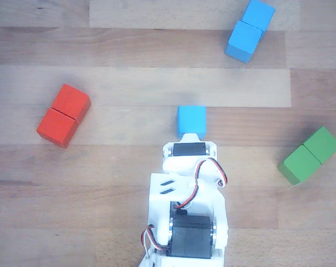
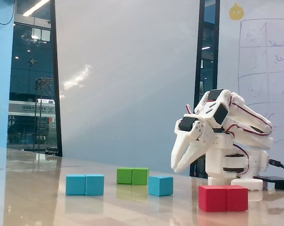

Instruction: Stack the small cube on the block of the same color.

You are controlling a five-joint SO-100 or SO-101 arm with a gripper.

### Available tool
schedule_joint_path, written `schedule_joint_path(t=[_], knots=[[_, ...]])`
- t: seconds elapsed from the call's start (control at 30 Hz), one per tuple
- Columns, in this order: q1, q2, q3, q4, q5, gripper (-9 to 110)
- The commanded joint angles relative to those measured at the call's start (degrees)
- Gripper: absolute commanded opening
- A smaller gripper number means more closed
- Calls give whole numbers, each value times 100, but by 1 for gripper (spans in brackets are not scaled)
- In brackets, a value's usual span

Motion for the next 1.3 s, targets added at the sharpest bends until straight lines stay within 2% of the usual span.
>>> schedule_joint_path(t=[0.0, 0.17, 0.27, 0.6, 0.73, 0.9, 1.27], knots=[[70, 114, -141, 18, -97, 2], [44, 79, -563, 53, -105, 2], [35, -501, -1222, -9, -105, 2], [44, -4975, -4913, 62, -97, 2], [35, -6302, -5889, 62, -53, 2], [35, -7321, -5810, 62, -79, 2], [35, -7383, -4737, -35, -26, 2]])
